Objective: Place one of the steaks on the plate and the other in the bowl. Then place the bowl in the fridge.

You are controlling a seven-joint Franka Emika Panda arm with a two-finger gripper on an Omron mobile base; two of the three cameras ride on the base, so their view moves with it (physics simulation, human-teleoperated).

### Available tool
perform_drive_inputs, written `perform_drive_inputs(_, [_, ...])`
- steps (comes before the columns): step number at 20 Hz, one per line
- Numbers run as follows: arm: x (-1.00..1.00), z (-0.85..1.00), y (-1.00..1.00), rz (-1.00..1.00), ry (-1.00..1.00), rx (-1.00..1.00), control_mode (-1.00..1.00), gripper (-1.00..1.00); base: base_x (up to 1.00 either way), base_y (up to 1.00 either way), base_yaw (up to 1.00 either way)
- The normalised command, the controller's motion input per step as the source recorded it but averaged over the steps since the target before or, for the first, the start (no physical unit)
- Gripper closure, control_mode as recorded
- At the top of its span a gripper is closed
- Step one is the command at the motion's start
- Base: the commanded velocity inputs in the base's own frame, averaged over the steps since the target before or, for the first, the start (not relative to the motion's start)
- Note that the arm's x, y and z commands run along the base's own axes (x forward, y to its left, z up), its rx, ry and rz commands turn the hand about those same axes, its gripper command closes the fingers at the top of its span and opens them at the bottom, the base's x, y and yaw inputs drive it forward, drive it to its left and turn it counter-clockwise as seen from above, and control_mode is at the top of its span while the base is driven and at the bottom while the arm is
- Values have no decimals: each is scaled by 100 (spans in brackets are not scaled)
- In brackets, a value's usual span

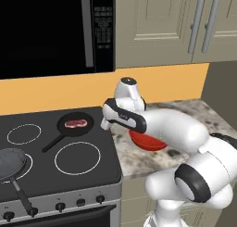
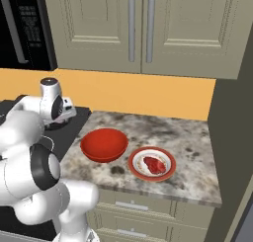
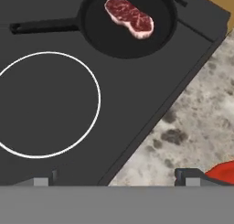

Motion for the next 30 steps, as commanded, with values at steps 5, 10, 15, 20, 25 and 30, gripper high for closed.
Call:
perform_drive_inputs(5, [61,-11,68,3,18,-12,-100,-100,0,0,0])
perform_drive_inputs(10, [54,0,74,-2,1,-6,-100,-100,0,0,0])
perform_drive_inputs(15, [36,-35,48,0,0,-3,-100,-100,0,0,0])
perform_drive_inputs(20, [56,-16,19,1,6,-4,-100,-100,0,0,0])
perform_drive_inputs(25, [42,-9,9,13,3,-8,-100,-100,0,0,0])
perform_drive_inputs(30, [11,-7,1,25,0,-4,-100,-100,0,0,0])
